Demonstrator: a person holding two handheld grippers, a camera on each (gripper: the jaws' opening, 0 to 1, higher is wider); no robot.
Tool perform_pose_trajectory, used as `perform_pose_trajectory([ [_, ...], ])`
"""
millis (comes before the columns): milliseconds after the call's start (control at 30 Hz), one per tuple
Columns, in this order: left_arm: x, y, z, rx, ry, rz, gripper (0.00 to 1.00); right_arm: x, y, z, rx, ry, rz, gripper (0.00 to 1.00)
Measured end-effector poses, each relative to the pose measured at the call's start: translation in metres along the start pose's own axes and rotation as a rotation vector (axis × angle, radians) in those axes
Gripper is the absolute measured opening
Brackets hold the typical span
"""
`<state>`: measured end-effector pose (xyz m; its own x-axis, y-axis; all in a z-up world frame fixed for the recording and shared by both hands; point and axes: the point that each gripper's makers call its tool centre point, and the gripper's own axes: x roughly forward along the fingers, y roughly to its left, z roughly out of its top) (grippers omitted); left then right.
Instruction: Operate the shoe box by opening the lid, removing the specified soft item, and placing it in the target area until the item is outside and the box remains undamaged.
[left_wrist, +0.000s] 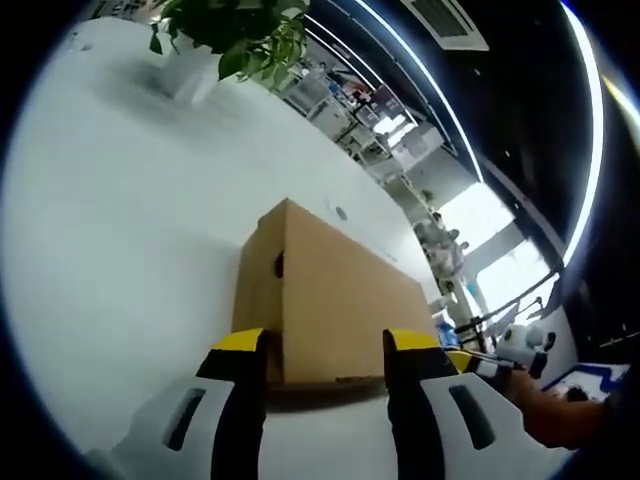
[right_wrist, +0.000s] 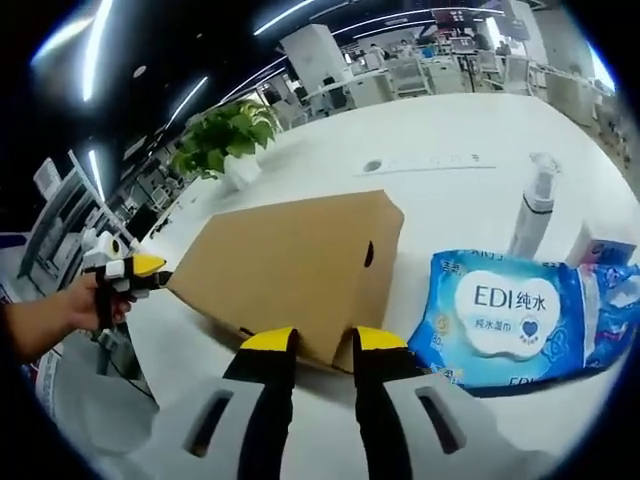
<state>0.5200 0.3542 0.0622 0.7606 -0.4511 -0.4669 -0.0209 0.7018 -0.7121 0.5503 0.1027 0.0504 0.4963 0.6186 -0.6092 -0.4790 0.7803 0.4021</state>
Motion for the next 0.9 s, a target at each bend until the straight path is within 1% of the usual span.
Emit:
perform_pose_trajectory([
  [167,0.013,-0.005,0.007,0.010,0.003,-0.004,0.49,0.005,-0.009,0.010,0.003,-0.007,-0.013,0.20],
  [267,0.017,-0.007,0.010,0.022,0.003,-0.003,0.50,0.006,-0.011,0.012,0.000,-0.008,-0.016,0.20],
  [367,0.017,-0.004,0.010,0.019,0.009,-0.003,0.48,0.006,-0.013,0.013,0.001,-0.006,-0.013,0.20],
  [400,0.017,-0.002,0.011,0.018,0.011,-0.002,0.46,0.005,-0.013,0.013,-0.002,-0.007,-0.013,0.20],
  [467,0.016,0.000,0.008,0.018,0.029,0.003,0.44,0.004,-0.015,0.015,-0.019,-0.009,-0.018,0.21],
  [500,0.015,-0.001,0.008,0.015,0.028,-0.004,0.44,0.004,-0.015,0.015,-0.024,-0.009,-0.024,0.23],
  [533,0.014,-0.001,0.007,0.019,0.029,0.000,0.44,0.003,-0.016,0.015,-0.029,-0.013,-0.033,0.27],
  [567,0.012,-0.002,0.009,0.032,0.017,-0.001,0.45,0.001,-0.017,0.016,-0.034,-0.025,-0.044,0.32],
  [633,0.008,-0.001,0.010,0.037,0.011,0.005,0.51,-0.006,-0.018,0.018,-0.047,-0.041,-0.058,0.36],
  [700,0.001,-0.001,0.012,0.054,0.009,0.004,0.54,-0.015,-0.018,0.023,-0.055,-0.069,-0.074,0.42],
  [733,-0.006,0.000,0.015,0.083,0.002,0.012,0.56,-0.022,-0.017,0.025,-0.056,-0.087,-0.081,0.45],
  [800,-0.019,-0.003,0.023,0.131,-0.022,0.006,0.60,-0.033,-0.012,0.028,-0.082,-0.116,-0.097,0.51],
  [833,-0.025,-0.003,0.026,0.156,-0.032,0.011,0.62,-0.038,-0.011,0.030,-0.093,-0.131,-0.110,0.58],
  [867,-0.032,-0.004,0.029,0.196,-0.043,0.013,0.66,-0.043,-0.010,0.033,-0.106,-0.153,-0.127,0.64],
  [900,-0.044,-0.006,0.033,0.251,-0.066,0.023,0.74,-0.052,-0.007,0.035,-0.107,-0.181,-0.147,0.70],
])
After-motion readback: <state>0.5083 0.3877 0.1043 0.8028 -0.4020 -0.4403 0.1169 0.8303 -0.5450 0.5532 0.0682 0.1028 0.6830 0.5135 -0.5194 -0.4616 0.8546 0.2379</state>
